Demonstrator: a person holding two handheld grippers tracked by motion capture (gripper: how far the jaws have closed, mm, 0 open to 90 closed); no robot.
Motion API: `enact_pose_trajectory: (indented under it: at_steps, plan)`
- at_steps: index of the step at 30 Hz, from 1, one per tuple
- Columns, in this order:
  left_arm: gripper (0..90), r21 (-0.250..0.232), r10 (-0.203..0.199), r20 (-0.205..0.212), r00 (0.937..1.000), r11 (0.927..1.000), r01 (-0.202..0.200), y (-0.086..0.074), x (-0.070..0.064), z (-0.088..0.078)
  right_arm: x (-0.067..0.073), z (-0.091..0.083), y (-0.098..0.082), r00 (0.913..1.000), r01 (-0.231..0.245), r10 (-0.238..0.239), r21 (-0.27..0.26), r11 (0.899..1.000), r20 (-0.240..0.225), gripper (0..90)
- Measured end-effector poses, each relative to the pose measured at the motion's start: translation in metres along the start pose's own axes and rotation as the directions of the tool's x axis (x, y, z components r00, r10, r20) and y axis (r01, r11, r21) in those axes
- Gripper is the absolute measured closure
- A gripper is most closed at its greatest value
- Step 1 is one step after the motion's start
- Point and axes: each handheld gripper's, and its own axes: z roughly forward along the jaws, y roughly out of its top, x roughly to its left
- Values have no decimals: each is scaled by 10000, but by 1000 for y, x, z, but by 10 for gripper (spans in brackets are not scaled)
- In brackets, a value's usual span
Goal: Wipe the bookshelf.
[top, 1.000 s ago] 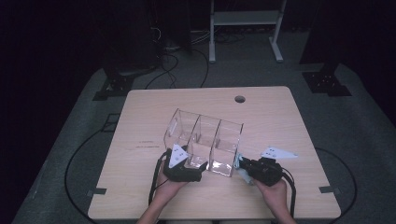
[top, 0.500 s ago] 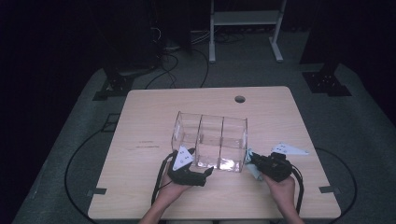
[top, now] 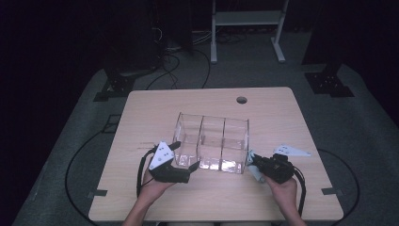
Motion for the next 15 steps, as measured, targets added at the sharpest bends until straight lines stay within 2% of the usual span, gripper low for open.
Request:
enact_pose_trajectory:
  at_steps: [1, 3, 9, 12, 15]
  plan:
    - [58, 59, 60, -114, 9999, 10000, -59, 1, 3, -2, 0, 0, 0, 10000, -26, 26, 7, 10000, -2, 800]
    - [39, 90, -79, -331, 9994, 9999, 82, 2, 9, -3, 0, 0, 0, 10000, -32, 32, 5, 10000, -3, 800]
    - [22, 466, -337, -519, 9981, 9983, 361, -4, 32, 6, -1, -1, -1, 10000, -10, 10, 48, 10000, -18, 800]
    - [22, 597, -455, -513, 9976, 9970, 485, -8, 40, 11, -2, 0, -1, 10000, 0, 1, 45, 10000, -28, 800]
    - [23, 779, -520, -289, 9982, 9955, 542, -13, 48, 17, -2, 0, 0, 10000, -12, 12, 70, 10000, -44, 800]
